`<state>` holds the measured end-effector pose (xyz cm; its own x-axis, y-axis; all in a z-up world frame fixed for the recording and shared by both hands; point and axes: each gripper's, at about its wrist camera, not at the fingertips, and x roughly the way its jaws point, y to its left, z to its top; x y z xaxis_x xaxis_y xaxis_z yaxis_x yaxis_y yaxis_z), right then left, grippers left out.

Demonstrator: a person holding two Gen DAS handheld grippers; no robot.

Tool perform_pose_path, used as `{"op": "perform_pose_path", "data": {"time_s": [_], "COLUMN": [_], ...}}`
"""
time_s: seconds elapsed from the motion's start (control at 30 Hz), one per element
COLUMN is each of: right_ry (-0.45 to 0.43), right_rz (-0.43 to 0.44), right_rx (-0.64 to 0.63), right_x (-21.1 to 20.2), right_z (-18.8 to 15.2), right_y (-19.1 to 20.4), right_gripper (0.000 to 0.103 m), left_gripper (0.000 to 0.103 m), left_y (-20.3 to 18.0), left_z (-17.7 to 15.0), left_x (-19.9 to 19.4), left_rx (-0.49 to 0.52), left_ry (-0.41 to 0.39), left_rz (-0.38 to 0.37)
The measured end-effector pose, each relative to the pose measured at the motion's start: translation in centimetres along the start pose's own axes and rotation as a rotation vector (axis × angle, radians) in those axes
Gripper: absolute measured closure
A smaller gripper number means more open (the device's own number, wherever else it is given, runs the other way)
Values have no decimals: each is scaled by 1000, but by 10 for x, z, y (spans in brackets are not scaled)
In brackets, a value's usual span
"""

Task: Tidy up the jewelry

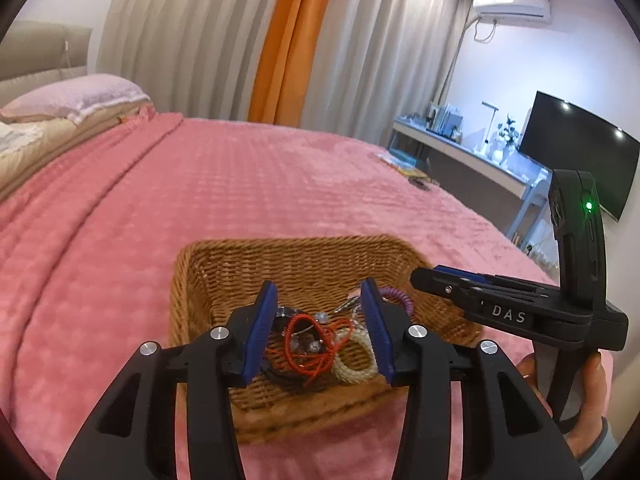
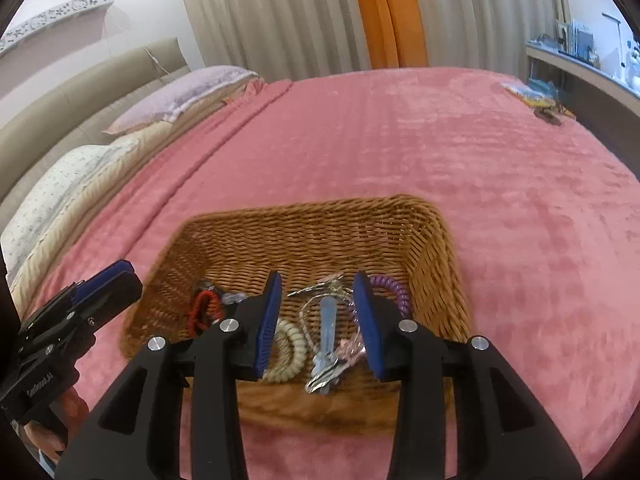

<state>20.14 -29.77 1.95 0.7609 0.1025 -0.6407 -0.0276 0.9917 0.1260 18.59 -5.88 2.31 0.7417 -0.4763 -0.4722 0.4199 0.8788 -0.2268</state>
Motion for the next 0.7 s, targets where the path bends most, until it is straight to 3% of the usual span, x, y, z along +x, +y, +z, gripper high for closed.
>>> {"op": "perform_pose_path", "data": {"time_s": [0.17, 0.23, 0.4, 0.5, 0.7], "right_ry": [-74, -117, -255, -337, -472], "right_rz": [20, 17, -41, -81, -158], "right_rx": [-30, -46, -103, -113, -129], "right_x": [-54, -78, -141, -167, -187], "right_z": [-10, -17, -50, -74, -119], "right_y": [17, 25, 47, 54, 60], "right_gripper": [67, 57, 50, 39, 32], "left_gripper": [42, 34, 11, 9, 8], "left_y": [-22, -31, -58, -68, -79], "left_z": [0, -1, -16, -32, -72], "left_x": [-54, -78, -139, -163, -182], "left_rx": [46, 67, 134, 149, 181], "left_ry": [-94, -142, -261, -307, -380], "left_rz": [23, 39, 112, 164, 306]}}
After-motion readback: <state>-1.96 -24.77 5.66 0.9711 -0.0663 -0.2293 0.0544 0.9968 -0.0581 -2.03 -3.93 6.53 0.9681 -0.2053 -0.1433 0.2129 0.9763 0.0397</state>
